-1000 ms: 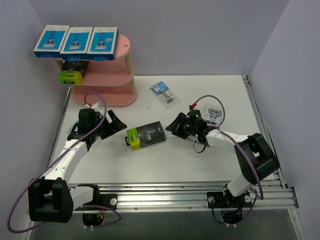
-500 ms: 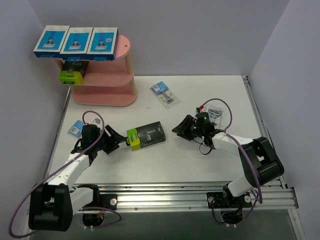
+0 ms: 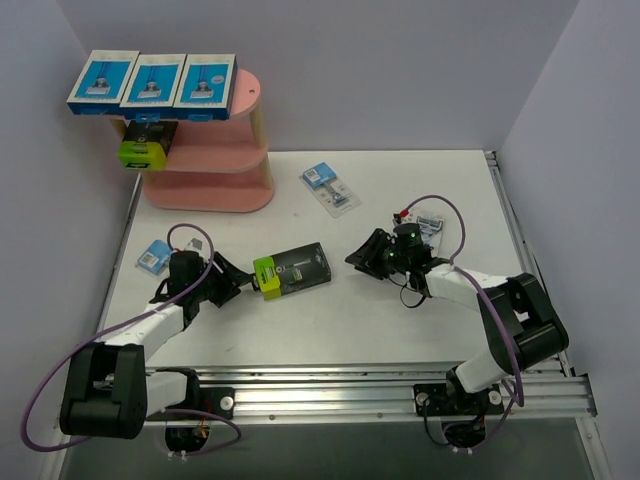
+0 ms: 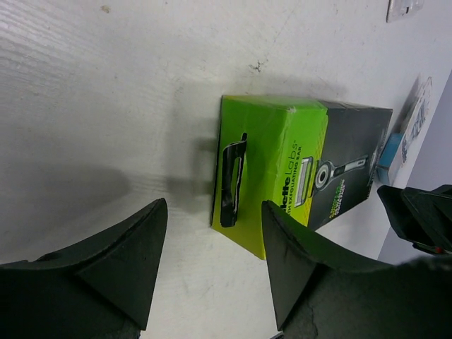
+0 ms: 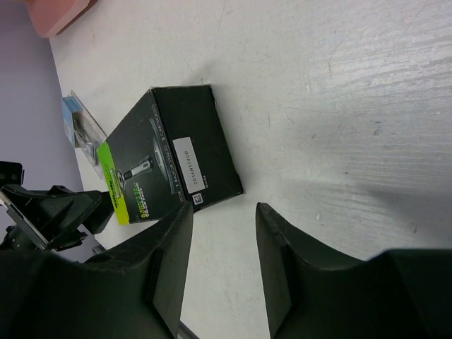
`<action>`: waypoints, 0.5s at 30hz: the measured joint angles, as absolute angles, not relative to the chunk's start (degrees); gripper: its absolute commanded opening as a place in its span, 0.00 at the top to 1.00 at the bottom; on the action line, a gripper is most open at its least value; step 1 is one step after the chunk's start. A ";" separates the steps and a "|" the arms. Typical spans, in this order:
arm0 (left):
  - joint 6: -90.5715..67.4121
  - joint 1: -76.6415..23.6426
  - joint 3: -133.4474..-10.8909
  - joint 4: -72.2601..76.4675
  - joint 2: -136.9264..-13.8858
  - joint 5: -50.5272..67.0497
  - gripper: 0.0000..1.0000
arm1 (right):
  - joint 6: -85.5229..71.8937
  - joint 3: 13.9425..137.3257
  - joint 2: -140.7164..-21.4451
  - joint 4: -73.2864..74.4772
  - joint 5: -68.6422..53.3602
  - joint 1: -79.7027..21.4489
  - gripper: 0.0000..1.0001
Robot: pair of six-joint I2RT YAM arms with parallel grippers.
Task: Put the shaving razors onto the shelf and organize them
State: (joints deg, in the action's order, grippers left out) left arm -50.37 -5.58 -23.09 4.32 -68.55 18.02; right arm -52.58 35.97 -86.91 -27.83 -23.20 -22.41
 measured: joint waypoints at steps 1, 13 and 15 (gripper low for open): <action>-50.37 -5.58 -22.94 4.93 -69.08 17.98 0.36 | -52.42 35.97 -86.91 -27.83 -23.24 -22.33 0.64; -50.81 -6.15 -21.93 10.59 -74.22 17.52 0.37 | -51.96 35.97 -86.96 -27.81 -23.46 -22.06 0.65; -50.94 -6.37 -21.93 11.38 -74.89 17.32 0.37 | -51.92 35.97 -87.02 -27.81 -23.46 -22.04 0.65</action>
